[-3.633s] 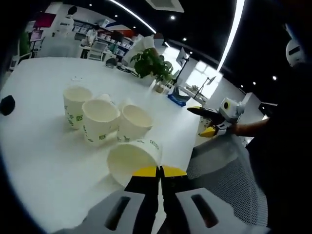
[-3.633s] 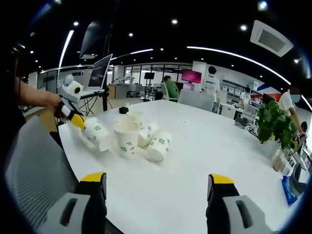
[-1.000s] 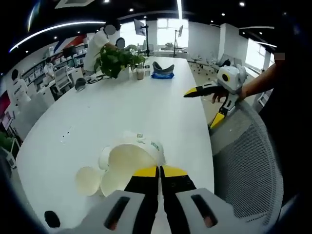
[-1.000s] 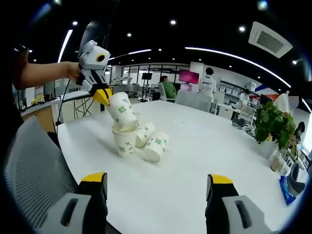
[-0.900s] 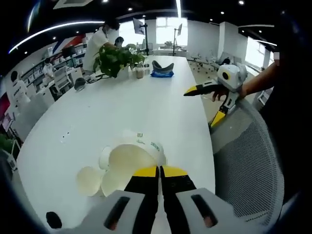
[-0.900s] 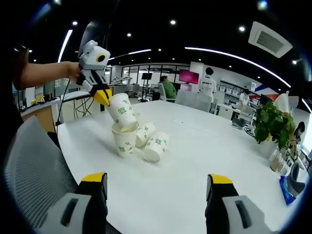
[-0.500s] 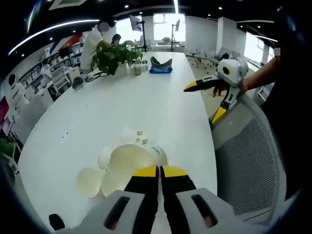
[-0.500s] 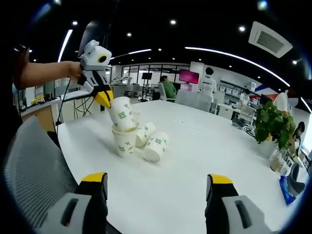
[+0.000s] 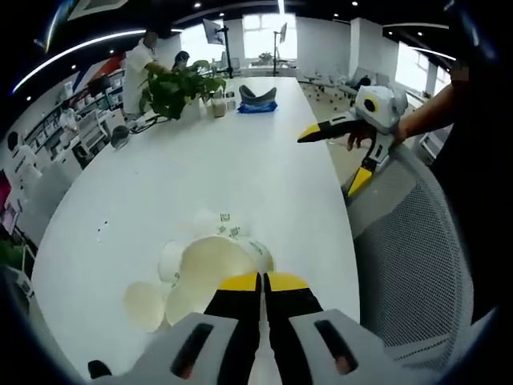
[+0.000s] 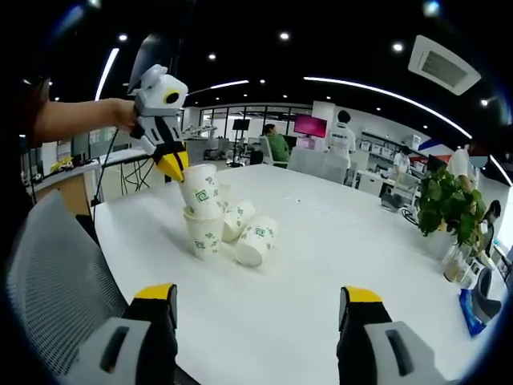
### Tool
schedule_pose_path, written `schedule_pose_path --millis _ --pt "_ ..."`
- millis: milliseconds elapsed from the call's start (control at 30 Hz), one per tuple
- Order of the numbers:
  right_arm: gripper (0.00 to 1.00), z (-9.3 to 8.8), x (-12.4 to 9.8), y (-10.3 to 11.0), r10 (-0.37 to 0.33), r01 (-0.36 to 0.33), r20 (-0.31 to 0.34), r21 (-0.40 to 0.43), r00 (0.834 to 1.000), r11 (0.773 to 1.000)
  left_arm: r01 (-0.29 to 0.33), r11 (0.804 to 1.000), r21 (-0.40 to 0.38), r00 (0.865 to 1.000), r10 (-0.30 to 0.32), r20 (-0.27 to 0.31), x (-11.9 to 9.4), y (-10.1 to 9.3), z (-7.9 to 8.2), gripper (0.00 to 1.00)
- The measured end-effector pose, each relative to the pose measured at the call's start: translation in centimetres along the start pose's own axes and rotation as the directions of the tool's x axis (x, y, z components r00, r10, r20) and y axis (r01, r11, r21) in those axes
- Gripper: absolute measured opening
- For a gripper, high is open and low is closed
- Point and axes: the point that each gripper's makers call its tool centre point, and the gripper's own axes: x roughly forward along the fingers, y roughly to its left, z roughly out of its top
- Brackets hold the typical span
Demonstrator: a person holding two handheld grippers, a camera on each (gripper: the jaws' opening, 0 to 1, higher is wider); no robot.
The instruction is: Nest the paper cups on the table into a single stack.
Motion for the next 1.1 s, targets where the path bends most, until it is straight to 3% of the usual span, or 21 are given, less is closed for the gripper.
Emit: schedule_pose_path --millis 733,1100 --pt "0.83 -0.1 0.0 0.0 -0.003 0.003 -0.005 0.0 1.0 1.0 0.096 0.995 -0.015 0.995 -0.097 -0.027 3.1 -1.4 -0.1 0.01" --pt "0.82 -0.1 -0.1 -0.1 -0.008 0.008 -0.007 0.001 1.0 1.0 0.135 0.99 -0.043 0.989 -0.137 -0.049 4.4 -1.5 -1.4 0.0"
